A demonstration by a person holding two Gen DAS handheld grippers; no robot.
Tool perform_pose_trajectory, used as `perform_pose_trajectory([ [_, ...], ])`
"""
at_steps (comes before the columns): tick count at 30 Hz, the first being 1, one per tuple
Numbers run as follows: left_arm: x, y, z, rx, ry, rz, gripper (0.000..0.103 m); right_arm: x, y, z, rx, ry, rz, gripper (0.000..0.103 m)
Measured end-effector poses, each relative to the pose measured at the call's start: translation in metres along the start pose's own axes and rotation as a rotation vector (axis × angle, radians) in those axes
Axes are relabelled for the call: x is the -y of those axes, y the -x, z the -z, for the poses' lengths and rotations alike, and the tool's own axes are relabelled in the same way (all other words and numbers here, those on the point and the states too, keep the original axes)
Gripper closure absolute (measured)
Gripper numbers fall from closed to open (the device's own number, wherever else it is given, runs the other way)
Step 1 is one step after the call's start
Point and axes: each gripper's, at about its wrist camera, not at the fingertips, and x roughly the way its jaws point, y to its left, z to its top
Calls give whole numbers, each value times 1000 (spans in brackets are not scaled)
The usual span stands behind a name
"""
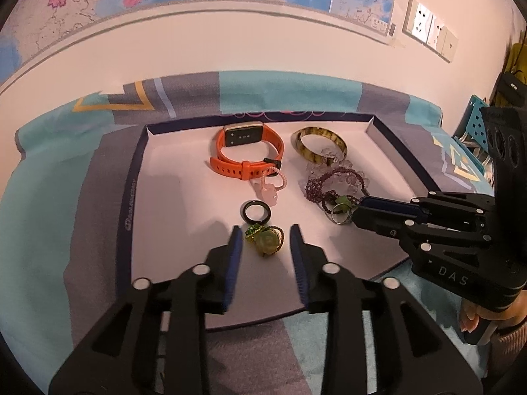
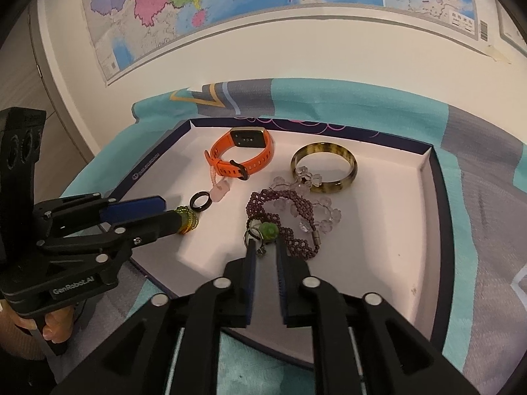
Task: Organize jewelry
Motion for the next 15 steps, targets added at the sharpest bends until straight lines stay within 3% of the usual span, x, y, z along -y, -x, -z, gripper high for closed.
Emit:
perform_pose_trajectory([
  [5, -1, 17, 3, 44, 1, -7, 53, 1, 13, 5, 31, -19, 10, 59],
  [7, -2, 23, 6, 57, 3, -4, 40, 1, 20, 8, 47, -21, 19, 49],
  [9, -3, 33, 11, 81, 10, -22, 16, 1, 30, 12, 68, -24, 39, 34],
  [11, -4, 42, 16, 98, 17, -35, 6, 1, 39, 17, 90, -33, 53, 22],
  [15, -3, 59, 30, 123, 23, -52, 6, -1, 53, 31, 108, -43, 82, 8],
])
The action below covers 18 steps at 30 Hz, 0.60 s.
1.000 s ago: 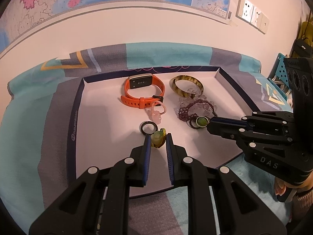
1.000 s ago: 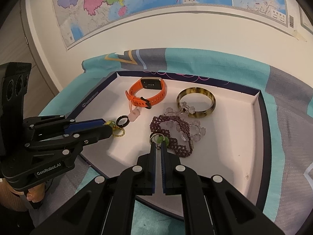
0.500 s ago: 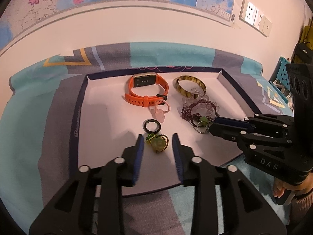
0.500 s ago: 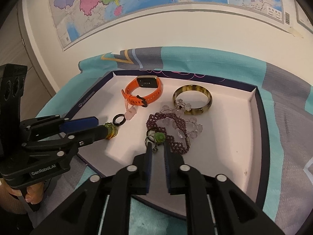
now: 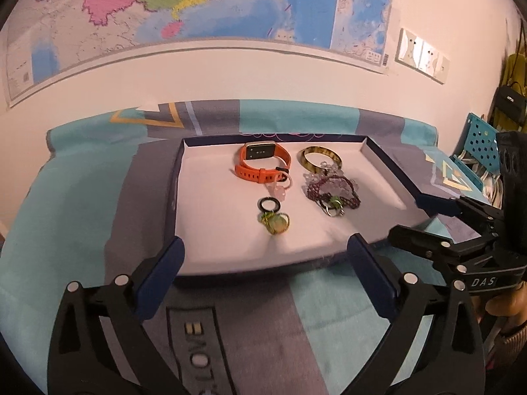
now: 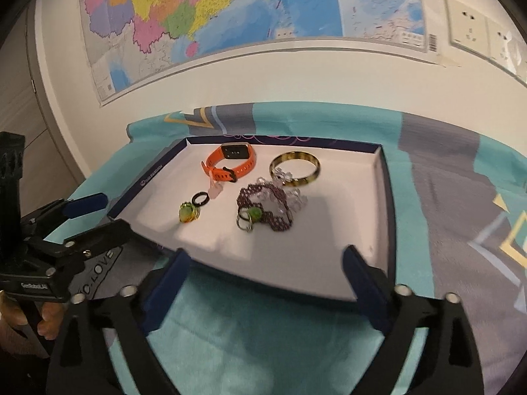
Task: Organize jewelry
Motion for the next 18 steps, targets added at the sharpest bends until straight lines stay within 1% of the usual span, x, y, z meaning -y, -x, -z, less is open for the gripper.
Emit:
perform_pose_trajectory([
  [1, 0, 3, 2, 0, -1, -9, 6, 0, 3, 2, 3, 1, 5, 7],
  [7, 3, 16, 15, 0, 14, -68, 6, -10, 19, 16, 13, 13, 49, 7],
  [10, 3, 20, 20, -11, 31, -67, 6, -16, 25, 23, 18, 24, 65, 7],
  [14, 5, 25, 25, -16, 32, -85, 6, -21, 28, 29, 12, 28, 54, 7],
  [18, 6, 28, 29, -24, 38, -86, 6, -24, 31, 34, 9, 22, 49, 7],
])
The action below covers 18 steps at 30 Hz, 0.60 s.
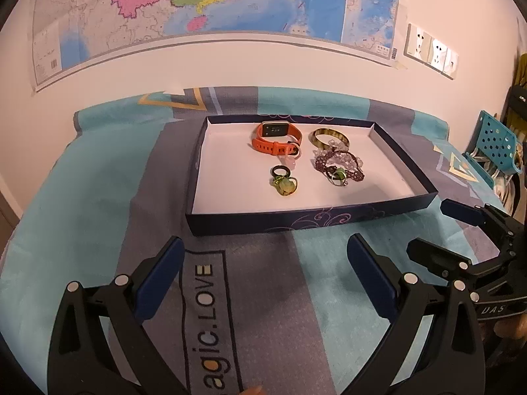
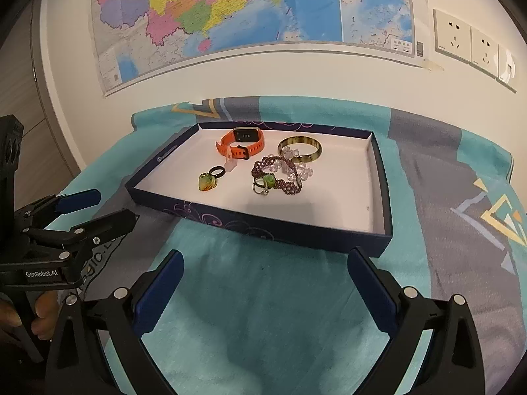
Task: Organize jewelry
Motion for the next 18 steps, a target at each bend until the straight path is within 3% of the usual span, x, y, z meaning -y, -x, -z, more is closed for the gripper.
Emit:
perform_pose_trajectory([
  [18, 2, 7, 7, -8, 8, 9, 6, -5, 5, 6, -7, -6, -17, 7],
])
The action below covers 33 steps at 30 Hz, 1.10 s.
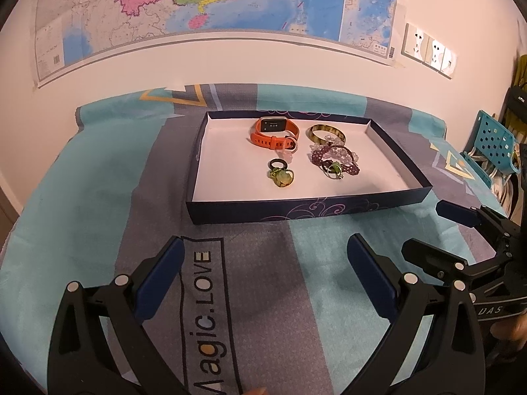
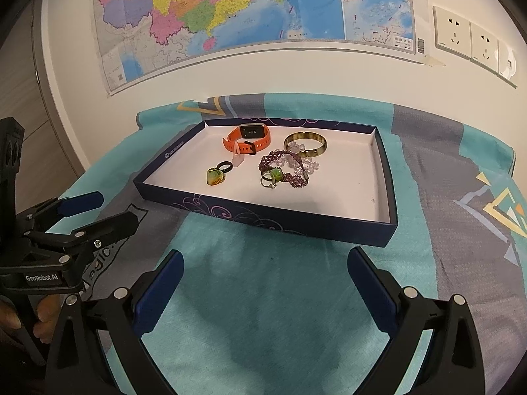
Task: Organize jewelry
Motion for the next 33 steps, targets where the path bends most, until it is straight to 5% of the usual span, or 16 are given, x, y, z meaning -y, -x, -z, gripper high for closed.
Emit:
perform_pose_trajectory([
  [33, 4, 2, 0, 0, -16, -11, 6, 1, 1, 1, -1, -12, 0, 7],
])
